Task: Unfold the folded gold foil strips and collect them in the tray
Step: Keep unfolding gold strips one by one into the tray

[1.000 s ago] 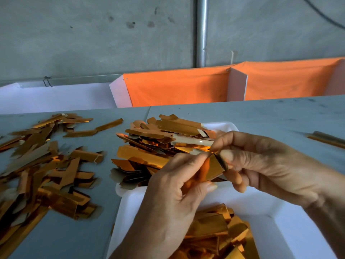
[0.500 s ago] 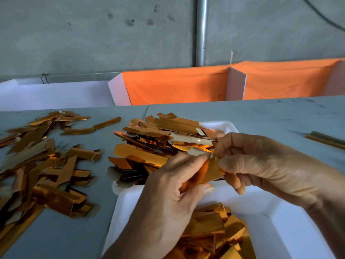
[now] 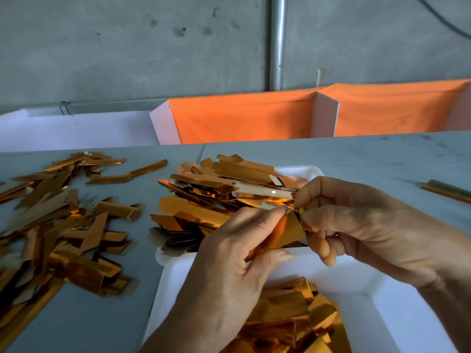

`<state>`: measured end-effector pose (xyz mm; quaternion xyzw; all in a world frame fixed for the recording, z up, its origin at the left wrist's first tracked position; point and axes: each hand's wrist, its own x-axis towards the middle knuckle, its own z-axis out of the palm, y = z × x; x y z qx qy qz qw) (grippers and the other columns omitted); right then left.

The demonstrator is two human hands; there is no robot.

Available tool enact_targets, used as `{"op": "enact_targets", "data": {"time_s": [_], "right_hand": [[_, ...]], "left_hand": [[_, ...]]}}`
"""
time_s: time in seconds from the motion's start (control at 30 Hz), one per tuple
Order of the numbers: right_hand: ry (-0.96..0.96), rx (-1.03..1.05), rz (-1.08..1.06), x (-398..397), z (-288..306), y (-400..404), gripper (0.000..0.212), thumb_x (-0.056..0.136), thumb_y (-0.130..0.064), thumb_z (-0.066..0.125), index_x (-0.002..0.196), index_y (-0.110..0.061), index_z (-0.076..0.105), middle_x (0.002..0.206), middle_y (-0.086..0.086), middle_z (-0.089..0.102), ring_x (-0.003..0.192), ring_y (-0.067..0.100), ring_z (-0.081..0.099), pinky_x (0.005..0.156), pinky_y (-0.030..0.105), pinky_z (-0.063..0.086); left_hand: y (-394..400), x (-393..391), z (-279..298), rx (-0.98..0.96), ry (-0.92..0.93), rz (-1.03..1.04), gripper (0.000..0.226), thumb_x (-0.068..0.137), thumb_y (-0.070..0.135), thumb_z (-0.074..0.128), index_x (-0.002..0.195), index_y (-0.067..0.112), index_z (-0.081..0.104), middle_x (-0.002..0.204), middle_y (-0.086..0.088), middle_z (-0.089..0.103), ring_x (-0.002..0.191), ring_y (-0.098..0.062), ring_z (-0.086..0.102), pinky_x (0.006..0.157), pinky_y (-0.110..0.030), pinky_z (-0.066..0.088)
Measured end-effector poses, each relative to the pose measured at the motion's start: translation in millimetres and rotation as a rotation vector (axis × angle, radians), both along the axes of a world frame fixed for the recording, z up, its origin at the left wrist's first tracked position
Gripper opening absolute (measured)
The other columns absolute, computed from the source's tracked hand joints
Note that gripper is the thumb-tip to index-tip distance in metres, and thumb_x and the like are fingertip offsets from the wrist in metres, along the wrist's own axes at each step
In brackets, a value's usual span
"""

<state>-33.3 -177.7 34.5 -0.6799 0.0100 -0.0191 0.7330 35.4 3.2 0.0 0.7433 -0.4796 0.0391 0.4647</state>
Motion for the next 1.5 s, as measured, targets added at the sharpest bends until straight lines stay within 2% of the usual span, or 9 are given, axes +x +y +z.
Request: {"op": "enact_targets", "data": {"time_s": [0.07,0.2,0.47,0.7,0.93,1.1,1.27,1.4,1.5], "right_hand": [[-0.005,-0.043,-0.008,-0.3,0.2,1.9,0.01,0.071,-0.007,0.065,0.078,-0.014,0.067,0.059,0.012,0.058,0.047,0.019,0.057,0.044,0.023,0.048],[-0.039,-0.32,-0.063,2.2,-3.3,5.7,0.011,0.082,-0.007,0.066,0.081,-0.018,0.063,0.058,0.006,0.062,0.048,0.02,0.06,0.05,0.022,0.049],[-0.037,-0.241,0.023,-0.4,-2.6,-0.6,0.004,0.077,-0.021,0.063,0.078,-0.02,0.067,0.064,0.006,0.064,0.057,0.019,0.063,0.056,0.024,0.051],[-0.099,-0.455,-0.013,2.9,-6.3,-4.3,0.011,0.078,-0.017,0.063,0.079,-0.027,0.063,0.058,0.006,0.065,0.051,0.015,0.061,0.053,0.018,0.048],[-0.123,-0.123,0.123,3.0,-11.0,-12.8,0.005,0.081,-0.016,0.069,0.085,-0.014,0.067,0.064,0.006,0.057,0.051,0.017,0.056,0.052,0.021,0.046],[-0.116,0.105,0.252,4.4,-13.7,-16.3,0.025,0.073,-0.022,0.079,0.093,-0.011,0.068,0.063,0.002,0.05,0.044,0.011,0.048,0.047,0.018,0.043],[-0.086,0.171,0.255,6.3,-14.3,-15.3,0.025,0.07,-0.019,0.081,0.088,-0.008,0.068,0.056,0.011,0.033,0.037,0.007,0.043,0.042,0.017,0.039],[-0.061,0.243,0.22,9.8,-18.0,-9.0,0.022,0.071,-0.016,0.077,0.089,-0.011,0.066,0.058,0.001,0.048,0.039,0.008,0.045,0.043,0.017,0.04],[-0.008,0.317,0.232,11.0,-20.8,-9.7,0.031,0.066,-0.018,0.084,0.089,-0.012,0.064,0.061,0.002,0.05,0.041,0.009,0.047,0.043,0.019,0.042]], "left_hand": [[0.5,0.5,-1.0,-0.001,0.007,0.005,0.05,0.083,0.031,0.066,0.13,0.04,0.051,0.117,0.032,0.05,0.113,0.011,0.046,0.083,0.001,0.036],[-1.1,0.1,-1.8,0.059,-0.1,0.036,0.052,0.083,0.022,0.067,0.132,0.035,0.052,0.115,0.029,0.05,0.11,0.008,0.048,0.086,-0.002,0.035],[-1.8,-2.1,-0.3,0.081,-0.171,0.071,0.051,0.083,0.025,0.064,0.133,0.03,0.052,0.111,0.027,0.049,0.105,0.01,0.048,0.084,0.0,0.034],[-3.9,-5.4,-2.6,0.157,-0.246,0.081,0.055,0.089,0.027,0.06,0.139,0.037,0.041,0.115,0.027,0.041,0.107,-0.002,0.046,0.088,-0.009,0.037],[-3.3,-6.1,0.6,0.119,-0.145,0.023,0.052,0.09,0.028,0.059,0.139,0.036,0.042,0.109,0.027,0.041,0.104,0.003,0.045,0.077,-0.001,0.035],[-2.9,-6.0,1.1,0.06,-0.102,-0.044,0.052,0.087,0.04,0.055,0.138,0.036,0.042,0.109,0.024,0.047,0.105,-0.004,0.05,0.08,-0.007,0.041],[-1.8,-5.5,0.6,0.058,-0.114,-0.066,0.05,0.088,0.043,0.05,0.138,0.035,0.044,0.109,0.021,0.049,0.103,-0.011,0.052,0.081,-0.011,0.042],[-2.3,-3.4,-0.2,0.042,-0.044,-0.048,0.047,0.088,0.037,0.053,0.134,0.029,0.05,0.105,0.021,0.05,0.103,-0.003,0.051,0.081,-0.007,0.039],[-2.7,-3.0,-0.4,0.008,0.067,-0.062,0.049,0.086,0.04,0.052,0.135,0.034,0.049,0.104,0.022,0.051,0.107,0.002,0.05,0.082,-0.005,0.037]]}}
